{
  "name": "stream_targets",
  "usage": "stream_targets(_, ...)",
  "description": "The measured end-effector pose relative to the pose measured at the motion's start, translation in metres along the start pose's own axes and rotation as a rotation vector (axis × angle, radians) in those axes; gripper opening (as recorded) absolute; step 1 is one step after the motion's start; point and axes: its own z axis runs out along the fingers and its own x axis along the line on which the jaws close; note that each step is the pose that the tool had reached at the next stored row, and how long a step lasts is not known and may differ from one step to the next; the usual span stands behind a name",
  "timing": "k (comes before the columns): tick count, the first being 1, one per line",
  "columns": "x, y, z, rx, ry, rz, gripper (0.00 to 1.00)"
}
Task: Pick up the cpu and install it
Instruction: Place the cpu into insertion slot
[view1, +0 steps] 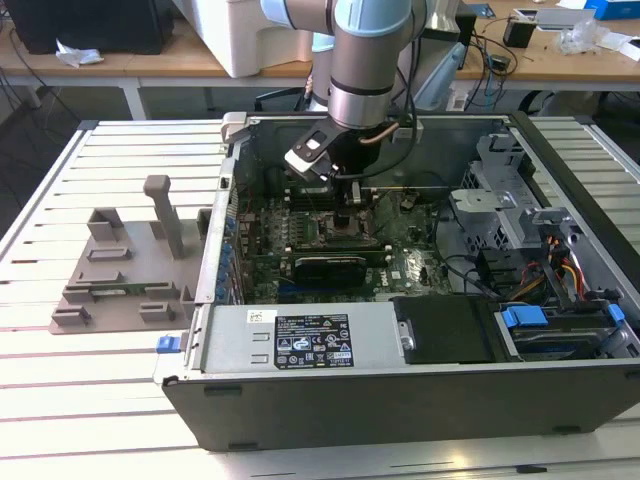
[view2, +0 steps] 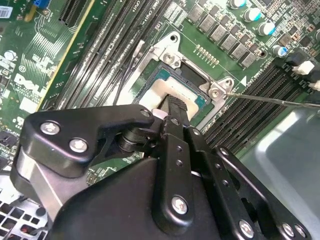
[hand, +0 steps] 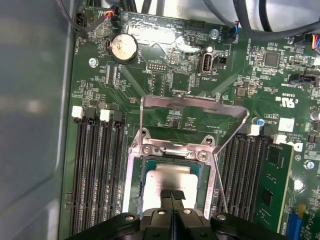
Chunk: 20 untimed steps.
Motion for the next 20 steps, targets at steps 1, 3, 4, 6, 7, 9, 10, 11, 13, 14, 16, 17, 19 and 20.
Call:
stream_targets(1, 0.0000, 0.0002, 0.0008, 0.0004, 0.0000, 0.000, 0.11)
stream_targets(3, 0.0000, 0.0010, 0.0028, 0.0022, -0.0003, 0.000, 0.11)
stream_targets(4, -0.0002, 0.0023, 0.0034, 0.0031, -0.0006, 0.000, 0.11)
stream_targets(6, -0.0008, 0.0096, 0.0034, 0.0036, 0.0004, 0.000, 0.11)
stream_targets(7, -0.0011, 0.0123, 0.0032, 0.0035, 0.0004, 0.000, 0.11)
stream_targets(9, -0.0013, 0.0129, -0.0017, 0.0035, -0.0006, 0.000, 0.11)
stream_targets(10, -0.0015, 0.0127, -0.0057, 0.0037, -0.0017, 0.000, 0.11)
stream_targets(11, -0.0018, 0.0123, -0.0121, 0.0039, -0.0029, 0.000, 0.11)
stream_targets(13, -0.0022, 0.0116, -0.0230, 0.0040, -0.0042, 0.000, 0.11)
stream_targets(14, -0.0024, 0.0114, -0.0257, 0.0041, -0.0049, 0.000, 0.11)
stream_targets(16, -0.0026, 0.0111, -0.0310, 0.0042, -0.0059, 0.000, 0.11)
stream_targets(17, -0.0027, 0.0109, -0.0344, 0.0042, -0.0064, 0.000, 0.11)
stream_targets(19, -0.0030, 0.0105, -0.0409, 0.0043, -0.0068, 0.000, 0.11)
stream_targets(20, -0.0032, 0.0103, -0.0440, 0.0042, -0.0070, 0.000, 0.11)
